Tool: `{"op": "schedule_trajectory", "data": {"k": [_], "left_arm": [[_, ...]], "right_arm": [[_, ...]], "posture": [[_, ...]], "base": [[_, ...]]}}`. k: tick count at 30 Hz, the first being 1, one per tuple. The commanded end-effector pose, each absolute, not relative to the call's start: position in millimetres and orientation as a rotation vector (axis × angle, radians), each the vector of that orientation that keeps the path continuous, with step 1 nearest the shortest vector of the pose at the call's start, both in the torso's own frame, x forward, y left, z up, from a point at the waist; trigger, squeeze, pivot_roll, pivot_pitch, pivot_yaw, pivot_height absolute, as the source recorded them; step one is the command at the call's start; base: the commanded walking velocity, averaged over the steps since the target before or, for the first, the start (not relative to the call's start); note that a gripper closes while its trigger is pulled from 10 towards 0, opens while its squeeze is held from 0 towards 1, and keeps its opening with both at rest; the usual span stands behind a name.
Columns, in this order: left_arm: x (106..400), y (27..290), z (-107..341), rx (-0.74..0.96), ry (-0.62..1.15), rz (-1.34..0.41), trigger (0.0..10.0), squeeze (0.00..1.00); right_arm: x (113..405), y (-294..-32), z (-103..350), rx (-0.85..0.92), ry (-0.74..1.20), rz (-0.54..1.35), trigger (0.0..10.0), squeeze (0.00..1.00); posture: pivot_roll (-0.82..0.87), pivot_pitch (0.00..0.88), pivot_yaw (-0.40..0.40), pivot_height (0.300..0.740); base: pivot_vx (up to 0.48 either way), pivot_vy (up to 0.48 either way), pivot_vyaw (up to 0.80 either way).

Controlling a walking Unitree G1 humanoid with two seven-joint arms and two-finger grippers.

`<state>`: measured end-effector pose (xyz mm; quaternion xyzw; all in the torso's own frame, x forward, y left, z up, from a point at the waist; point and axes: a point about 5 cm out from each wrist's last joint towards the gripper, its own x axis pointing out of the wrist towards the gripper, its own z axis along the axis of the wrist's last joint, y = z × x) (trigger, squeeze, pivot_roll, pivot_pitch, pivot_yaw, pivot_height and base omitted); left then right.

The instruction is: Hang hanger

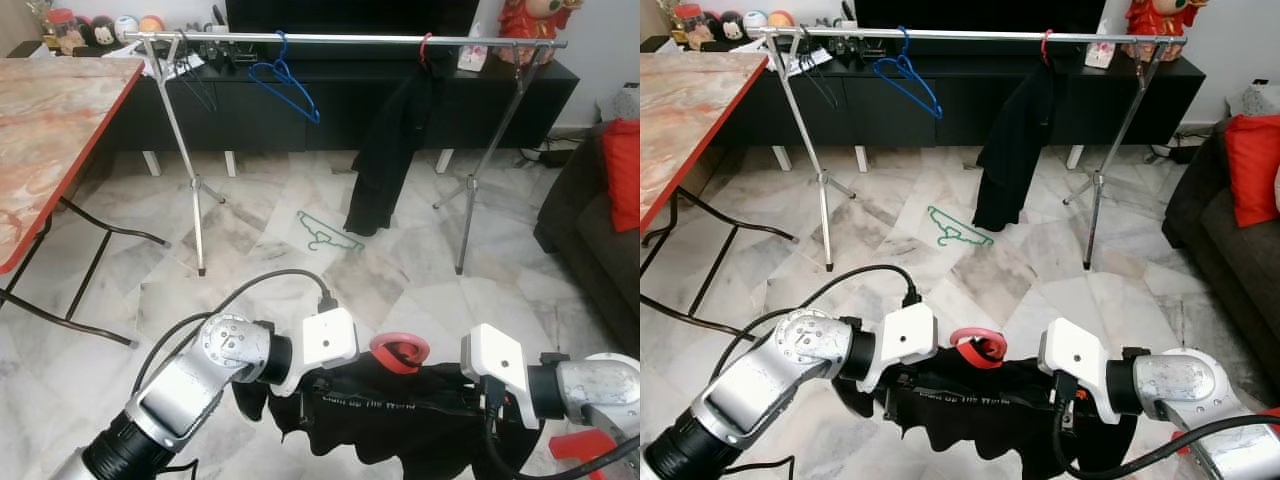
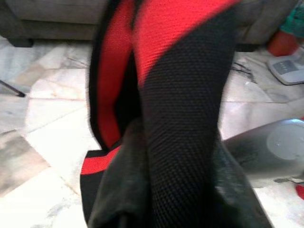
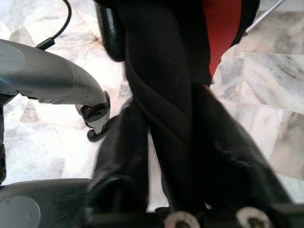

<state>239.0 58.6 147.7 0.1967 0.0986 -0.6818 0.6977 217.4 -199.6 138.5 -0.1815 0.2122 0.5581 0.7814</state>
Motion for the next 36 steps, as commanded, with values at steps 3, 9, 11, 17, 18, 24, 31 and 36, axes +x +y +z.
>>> {"op": "schedule_trajectory", "data": {"k": [3,9,11,17,18,24,31,36], "left_arm": [[237.7,64.0,149.9,0.435,0.215,-1.507,0.0,0.00],[240.1,78.9,147.2,0.445,0.250,-1.458,0.0,0.00],[241.2,84.6,147.4,0.443,0.258,-1.436,0.0,0.00],[250.7,114.3,152.2,0.427,0.292,-1.330,0.0,0.00],[251.8,117.1,153.6,0.427,0.293,-1.324,0.0,0.00],[255.7,128.1,160.0,0.426,0.297,-1.308,0.0,0.00],[252.9,134.2,170.0,0.369,0.297,-1.363,0.0,0.00],[255.3,143.8,174.0,0.364,0.305,-1.370,0.0,0.00]], "right_arm": [[217.5,-203.6,144.8,-0.386,0.449,1.202,10.0,1.00],[216.5,-208.2,146.9,-0.398,0.458,1.189,10.0,1.00],[217.0,-210.4,148.2,-0.405,0.458,1.179,10.0,1.00],[225.5,-232.1,150.9,-0.494,0.467,1.042,10.0,0.00],[226.2,-235.2,149.9,-0.495,0.479,1.024,10.0,0.00],[223.1,-244.0,143.7,-0.489,0.533,1.000,10.0,0.00],[217.7,-255.7,126.1,-0.476,0.596,0.963,10.0,0.00],[215.5,-258.7,121.3,-0.459,0.598,0.947,10.0,0.00]], "posture": [[-0.10,0.092,-0.049,0.740],[-0.11,0.099,-0.043,0.740],[-0.11,0.099,-0.043,0.740],[-0.11,0.100,-0.042,0.740],[-0.11,0.100,-0.042,0.740],[-0.11,0.096,-0.041,0.740],[-0.12,0.089,-0.043,0.740],[-0.12,0.083,-0.041,0.740]], "base": [[0.000,0.000,0.00],[0.000,0.000,0.00],[0.000,0.000,0.00],[0.000,0.000,0.00],[0.000,0.000,0.00],[0.000,0.000,0.00],[0.000,0.000,0.00],[0.000,0.000,0.00]]}}
